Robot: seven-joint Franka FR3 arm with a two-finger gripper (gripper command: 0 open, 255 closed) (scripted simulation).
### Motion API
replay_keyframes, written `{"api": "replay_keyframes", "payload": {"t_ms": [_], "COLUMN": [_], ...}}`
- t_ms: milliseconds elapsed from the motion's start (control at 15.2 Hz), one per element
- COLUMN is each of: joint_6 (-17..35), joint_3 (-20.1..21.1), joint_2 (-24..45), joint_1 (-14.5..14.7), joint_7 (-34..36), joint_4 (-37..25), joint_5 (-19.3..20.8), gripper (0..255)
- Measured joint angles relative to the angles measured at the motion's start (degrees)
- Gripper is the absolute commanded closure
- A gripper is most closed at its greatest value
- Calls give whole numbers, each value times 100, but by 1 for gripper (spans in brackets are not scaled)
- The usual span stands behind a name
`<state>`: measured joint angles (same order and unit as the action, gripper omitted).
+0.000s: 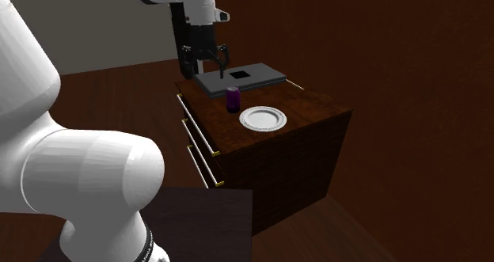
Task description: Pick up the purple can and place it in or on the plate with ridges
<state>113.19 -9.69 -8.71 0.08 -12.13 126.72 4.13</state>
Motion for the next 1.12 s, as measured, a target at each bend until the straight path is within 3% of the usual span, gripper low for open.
{"api": "replay_keyframes", "payload": {"t_ms": [660, 1122], "joint_6": [659, 648], "joint_3": [-123, -11], "joint_2": [2206, 3787], "joint_1": [-167, -424], "joint_7": [-642, -951], "joint_4": [-1710, -3396], "joint_5": [-614, -1020], "gripper": [0, 0]}}
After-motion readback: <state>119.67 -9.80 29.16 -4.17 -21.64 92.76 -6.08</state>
